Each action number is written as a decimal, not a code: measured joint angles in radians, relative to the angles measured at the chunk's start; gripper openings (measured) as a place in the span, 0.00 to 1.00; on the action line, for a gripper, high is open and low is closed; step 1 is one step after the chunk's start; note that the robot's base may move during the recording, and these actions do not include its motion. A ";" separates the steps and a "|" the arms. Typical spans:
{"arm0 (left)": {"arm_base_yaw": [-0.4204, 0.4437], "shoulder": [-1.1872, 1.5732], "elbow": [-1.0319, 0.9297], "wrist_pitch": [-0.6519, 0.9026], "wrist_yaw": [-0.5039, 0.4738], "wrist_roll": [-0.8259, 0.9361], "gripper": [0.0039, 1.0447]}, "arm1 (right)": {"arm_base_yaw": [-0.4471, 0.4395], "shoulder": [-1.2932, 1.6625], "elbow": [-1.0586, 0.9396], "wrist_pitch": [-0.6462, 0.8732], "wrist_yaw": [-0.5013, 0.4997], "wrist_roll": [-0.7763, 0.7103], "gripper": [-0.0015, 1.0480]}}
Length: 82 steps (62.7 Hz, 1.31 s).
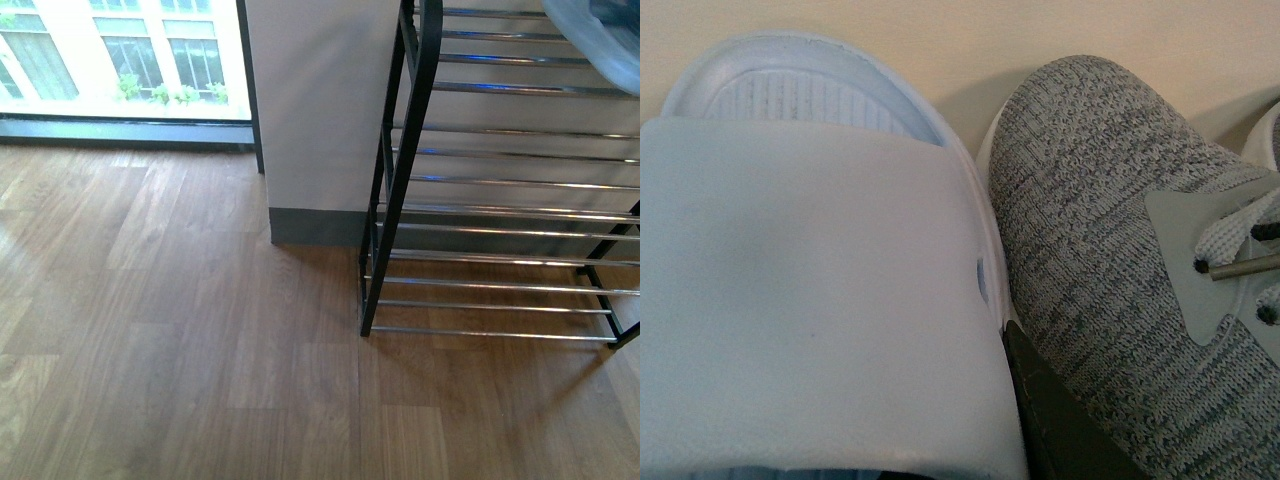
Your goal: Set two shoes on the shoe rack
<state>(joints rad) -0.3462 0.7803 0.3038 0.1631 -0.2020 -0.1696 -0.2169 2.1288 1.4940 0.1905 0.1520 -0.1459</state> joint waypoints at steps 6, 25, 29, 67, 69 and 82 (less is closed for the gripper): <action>0.000 0.000 0.000 0.000 0.000 0.000 0.02 | -0.007 0.023 0.029 -0.002 0.008 -0.014 0.02; 0.000 0.000 0.000 0.000 0.000 0.000 0.02 | -0.012 0.087 0.125 -0.043 0.025 -0.035 0.02; 0.000 0.000 0.000 0.000 0.000 0.000 0.02 | -0.012 0.098 0.138 -0.050 0.033 -0.035 0.02; 0.000 0.000 0.000 0.000 0.000 0.000 0.02 | -0.011 0.122 0.146 0.004 0.093 -0.084 0.27; 0.000 0.000 0.000 0.000 0.000 0.000 0.02 | -0.011 0.120 0.140 0.011 0.092 -0.084 0.32; 0.000 0.000 0.000 0.000 0.000 0.000 0.02 | -0.026 0.065 0.052 0.069 0.069 -0.087 0.69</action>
<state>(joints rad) -0.3462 0.7803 0.3038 0.1631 -0.2020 -0.1696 -0.2428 2.1937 1.5463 0.2596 0.2214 -0.2329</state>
